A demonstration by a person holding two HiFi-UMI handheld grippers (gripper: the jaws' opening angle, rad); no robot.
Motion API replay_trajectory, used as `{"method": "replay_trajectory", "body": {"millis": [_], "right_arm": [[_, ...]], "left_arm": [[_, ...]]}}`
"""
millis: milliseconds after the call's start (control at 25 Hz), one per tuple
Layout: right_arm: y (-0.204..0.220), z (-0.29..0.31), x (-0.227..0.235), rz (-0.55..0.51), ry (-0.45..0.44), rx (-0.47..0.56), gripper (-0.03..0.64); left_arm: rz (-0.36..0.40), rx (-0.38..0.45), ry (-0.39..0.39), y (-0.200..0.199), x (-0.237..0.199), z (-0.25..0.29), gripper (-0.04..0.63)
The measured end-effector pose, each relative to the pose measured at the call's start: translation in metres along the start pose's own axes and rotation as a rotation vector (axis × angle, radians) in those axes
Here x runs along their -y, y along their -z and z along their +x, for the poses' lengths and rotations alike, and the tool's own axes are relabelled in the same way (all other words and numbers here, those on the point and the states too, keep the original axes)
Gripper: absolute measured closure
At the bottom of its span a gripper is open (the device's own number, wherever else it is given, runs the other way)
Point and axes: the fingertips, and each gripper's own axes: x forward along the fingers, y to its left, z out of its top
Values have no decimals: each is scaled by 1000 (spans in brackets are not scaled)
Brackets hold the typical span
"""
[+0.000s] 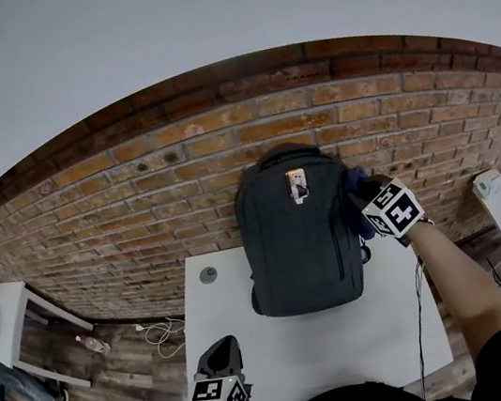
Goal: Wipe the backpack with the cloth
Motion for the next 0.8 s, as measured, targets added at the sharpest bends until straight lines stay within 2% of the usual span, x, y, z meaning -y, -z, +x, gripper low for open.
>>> {"method": "replay_trajectory", "body": {"millis": [200, 440, 680, 800], "right_arm": [[-24, 5, 15, 28, 18, 24, 577], [-45, 9, 16, 9, 43, 46, 577], [-74, 21, 1, -80, 18, 56, 577], [-80, 35, -7, -88, 5, 37, 577]], "left_arm": [[-6, -1, -16, 3, -6, -5, 598], [-20, -4, -35, 7, -15, -9, 598], [-18, -2, -23, 7, -12, -4, 598], [-23, -1, -21, 8, -11, -6, 598]]}}
